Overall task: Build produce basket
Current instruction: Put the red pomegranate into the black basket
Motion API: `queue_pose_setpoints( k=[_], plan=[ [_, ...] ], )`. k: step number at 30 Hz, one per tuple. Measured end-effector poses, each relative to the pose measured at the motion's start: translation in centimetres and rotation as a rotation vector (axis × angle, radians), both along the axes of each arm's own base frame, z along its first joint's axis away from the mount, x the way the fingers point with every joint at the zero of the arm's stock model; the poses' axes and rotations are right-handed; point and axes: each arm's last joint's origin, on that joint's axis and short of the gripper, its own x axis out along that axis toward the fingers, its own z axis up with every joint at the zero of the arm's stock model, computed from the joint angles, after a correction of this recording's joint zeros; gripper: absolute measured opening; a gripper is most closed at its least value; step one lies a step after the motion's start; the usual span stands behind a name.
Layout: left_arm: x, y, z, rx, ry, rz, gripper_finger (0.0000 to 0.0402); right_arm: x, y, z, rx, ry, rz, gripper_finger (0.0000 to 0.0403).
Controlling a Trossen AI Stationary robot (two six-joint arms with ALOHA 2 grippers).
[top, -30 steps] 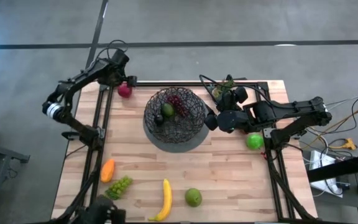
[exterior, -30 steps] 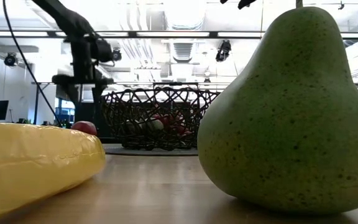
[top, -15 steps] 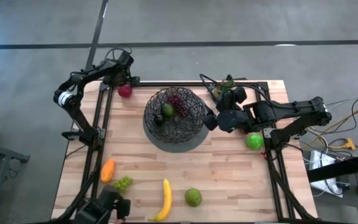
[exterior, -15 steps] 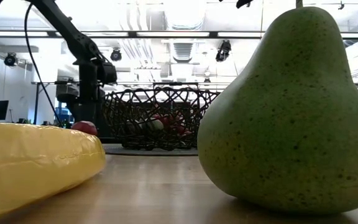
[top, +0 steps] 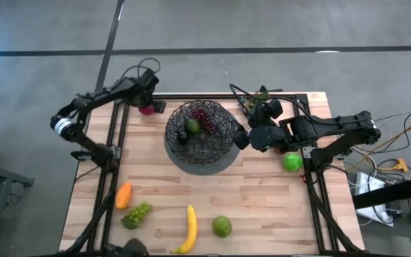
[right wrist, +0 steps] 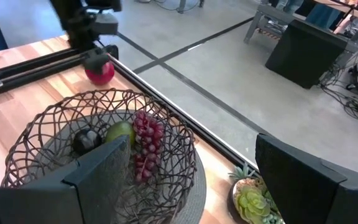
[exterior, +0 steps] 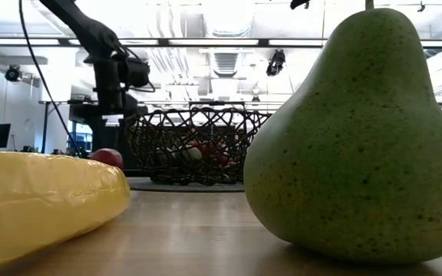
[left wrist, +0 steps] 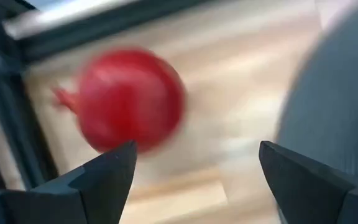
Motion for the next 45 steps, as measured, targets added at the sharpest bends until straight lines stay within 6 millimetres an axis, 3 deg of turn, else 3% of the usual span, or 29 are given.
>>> queue_pose_setpoints(
  k=[4,9,16,22,28,38,45],
  plan=[
    [-0.2,-2.5,-0.6,0.028,0.028,-0.021,0.0320,0.0,0.0,0.0,-0.001,-0.002,-0.001,0.0329],
    [-1.7,-3.6,0.8,0.115,-0.008,0.095,0.0320,0.0,0.0,0.0,-0.001,-0.002,-0.001,0.0329],
    [-3.6,-0.7,1.4,0.229,-0.084,0.251,0.0320,0.1,0.0,0.0,-0.001,-0.002,-0.001,0.0329],
    [-3.4,2.2,-1.4,0.178,-0.085,0.294,0.0320,0.2,0.1,0.0,0.015,-0.014,0.012,0.0329],
    [-2.7,3.0,-3.1,0.126,-0.077,0.276,0.0320,0.3,0.3,-0.1,0.076,-0.008,0.071,0.0329],
    [-0.2,0.4,-2.5,0.040,-0.160,-0.045,0.0320,0.3,0.2,0.0,0.069,-0.010,0.066,0.0329],
    [2.0,-3.1,-2.7,-0.050,-0.098,-0.218,0.0320,0.3,0.2,0.0,0.068,-0.010,0.066,0.0329]
  ],
)
